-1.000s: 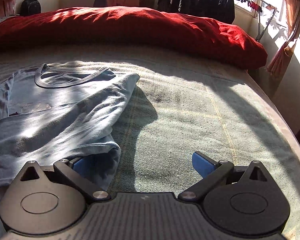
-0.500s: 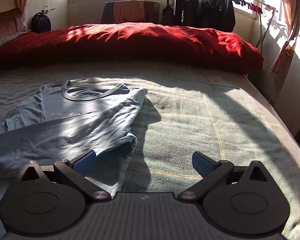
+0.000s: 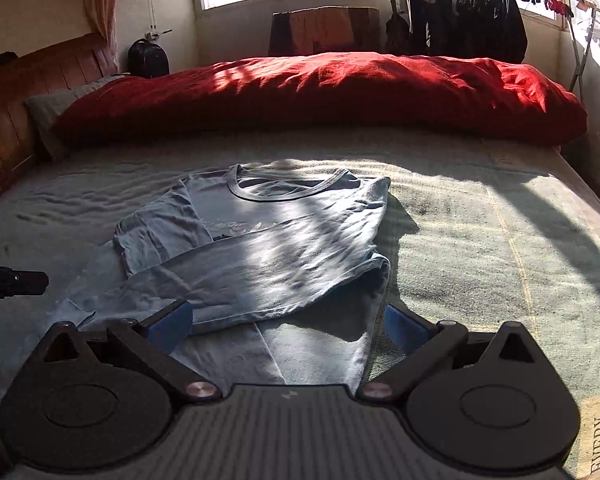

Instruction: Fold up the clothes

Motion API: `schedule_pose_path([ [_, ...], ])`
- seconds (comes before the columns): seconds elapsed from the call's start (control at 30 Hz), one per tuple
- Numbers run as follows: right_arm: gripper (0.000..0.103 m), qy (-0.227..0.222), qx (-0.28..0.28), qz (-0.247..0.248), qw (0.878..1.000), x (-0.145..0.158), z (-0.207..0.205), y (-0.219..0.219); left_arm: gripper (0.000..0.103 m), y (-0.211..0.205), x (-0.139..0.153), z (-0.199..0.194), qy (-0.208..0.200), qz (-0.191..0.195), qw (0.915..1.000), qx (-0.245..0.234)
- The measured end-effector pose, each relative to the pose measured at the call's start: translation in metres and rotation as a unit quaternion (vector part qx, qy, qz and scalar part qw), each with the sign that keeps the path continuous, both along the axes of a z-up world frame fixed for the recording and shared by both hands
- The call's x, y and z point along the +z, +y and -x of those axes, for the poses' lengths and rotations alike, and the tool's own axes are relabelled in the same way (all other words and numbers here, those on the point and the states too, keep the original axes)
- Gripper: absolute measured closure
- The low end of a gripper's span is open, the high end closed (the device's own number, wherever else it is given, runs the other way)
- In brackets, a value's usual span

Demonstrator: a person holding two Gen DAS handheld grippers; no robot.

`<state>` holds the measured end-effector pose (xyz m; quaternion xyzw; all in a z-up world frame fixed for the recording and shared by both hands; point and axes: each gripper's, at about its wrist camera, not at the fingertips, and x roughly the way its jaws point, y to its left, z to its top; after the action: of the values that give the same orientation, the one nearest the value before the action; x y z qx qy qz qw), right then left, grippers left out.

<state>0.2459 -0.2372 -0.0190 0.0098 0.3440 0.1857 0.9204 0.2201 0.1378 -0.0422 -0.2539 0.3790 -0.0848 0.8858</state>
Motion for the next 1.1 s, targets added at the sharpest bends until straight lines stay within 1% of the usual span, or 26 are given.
schedule_pose_path([
  [0.1, 0.000, 0.009, 0.012, -0.013, 1.000, -0.004, 0.006, 0.009, 0.053, -0.002, 0.003, 0.006, 0.001, 0.011, 0.9999, -0.009],
  [0.13, 0.000, 0.011, 0.014, -0.016, 1.000, -0.005, 0.008, 0.011, 0.053, -0.008, 0.003, 0.009, -0.003, 0.006, 0.9998, -0.018],
  [0.2, 0.000, 0.016, 0.019, -0.022, 0.999, -0.008, 0.012, 0.017, 0.048, -0.029, 0.003, 0.014, -0.013, -0.035, 0.9983, -0.045],
  [0.23, 0.000, 0.018, 0.021, -0.025, 0.999, -0.010, 0.014, 0.020, 0.046, -0.041, 0.002, 0.015, -0.019, -0.063, 0.9961, -0.059],
  [0.27, 0.000, 0.022, 0.022, -0.027, 0.999, -0.012, 0.015, 0.022, 0.044, -0.053, 0.001, 0.016, -0.025, -0.093, 0.9927, -0.074],
  [0.3, 0.000, 0.024, 0.022, -0.028, 0.999, -0.013, 0.016, 0.023, 0.044, -0.064, -0.001, 0.016, -0.029, -0.123, 0.9886, -0.082],
  [0.37, 0.000, 0.027, 0.021, -0.032, 0.999, -0.013, 0.020, 0.023, 0.043, -0.084, -0.004, 0.017, -0.040, -0.191, 0.9760, -0.097],
  [0.47, 0.000, 0.026, 0.017, -0.040, 0.999, -0.011, 0.028, 0.019, 0.043, -0.095, -0.009, 0.018, -0.051, -0.278, 0.9553, -0.088],
  [0.5, 0.000, 0.026, 0.014, -0.043, 0.999, -0.010, 0.031, 0.017, 0.043, -0.093, -0.010, 0.018, -0.051, -0.301, 0.9494, -0.074],
  [0.53, 0.000, 0.027, 0.012, -0.043, 0.999, -0.010, 0.032, 0.016, 0.043, -0.086, -0.011, 0.018, -0.048, -0.312, 0.9471, -0.057],
  [0.57, 0.000, 0.028, 0.009, -0.043, 0.999, -0.009, 0.034, 0.014, 0.043, -0.079, -0.011, 0.018, -0.043, -0.319, 0.9459, -0.040],
  [0.6, 0.000, 0.028, 0.007, -0.044, 0.999, -0.009, 0.036, 0.013, 0.043, -0.071, -0.010, 0.020, -0.038, -0.312, 0.9489, -0.030],
  [0.73, 0.000, 0.030, 0.002, -0.055, 0.998, -0.011, 0.043, 0.012, 0.044, -0.041, -0.003, 0.028, -0.018, -0.258, 0.9660, 0.001],
  [0.8, 0.000, 0.032, 0.001, -0.069, 0.997, -0.014, 0.047, 0.014, 0.042, -0.041, 0.002, 0.035, -0.025, -0.234, 0.9718, -0.008],
  [0.83, 0.000, 0.034, -0.002, -0.075, 0.997, -0.015, 0.049, 0.014, 0.040, -0.047, 0.004, 0.039, -0.033, -0.227, 0.9730, -0.021],
  [0.87, 0.000, 0.037, -0.004, -0.082, 0.996, -0.016, 0.052, 0.013, 0.036, -0.056, 0.004, 0.042, -0.039, -0.228, 0.9722, -0.035],
  [0.9, 0.000, 0.040, -0.007, -0.088, 0.995, -0.018, 0.055, 0.013, 0.032, -0.066, 0.003, 0.043, -0.045, -0.236, 0.9692, -0.052],
  [0.97, 0.000, 0.045, -0.012, -0.101, 0.994, -0.021, 0.060, 0.012, 0.031, -0.093, -0.007, 0.043, -0.052, -0.270, 0.9577, -0.086],
  [1.0, 0.000, 0.048, -0.015, -0.107, 0.993, -0.022, 0.062, 0.012, 0.031, -0.102, -0.012, 0.042, -0.052, -0.288, 0.9516, -0.093],
  [1.03, 0.000, 0.051, -0.018, -0.114, 0.992, -0.024, 0.065, 0.011, 0.031, -0.110, -0.017, 0.040, -0.054, -0.310, 0.9447, -0.093],
  [1.1, 0.000, 0.056, -0.023, -0.126, 0.990, -0.027, 0.070, 0.010, 0.031, -0.115, -0.023, 0.036, -0.055, -0.347, 0.9333, -0.073],
])
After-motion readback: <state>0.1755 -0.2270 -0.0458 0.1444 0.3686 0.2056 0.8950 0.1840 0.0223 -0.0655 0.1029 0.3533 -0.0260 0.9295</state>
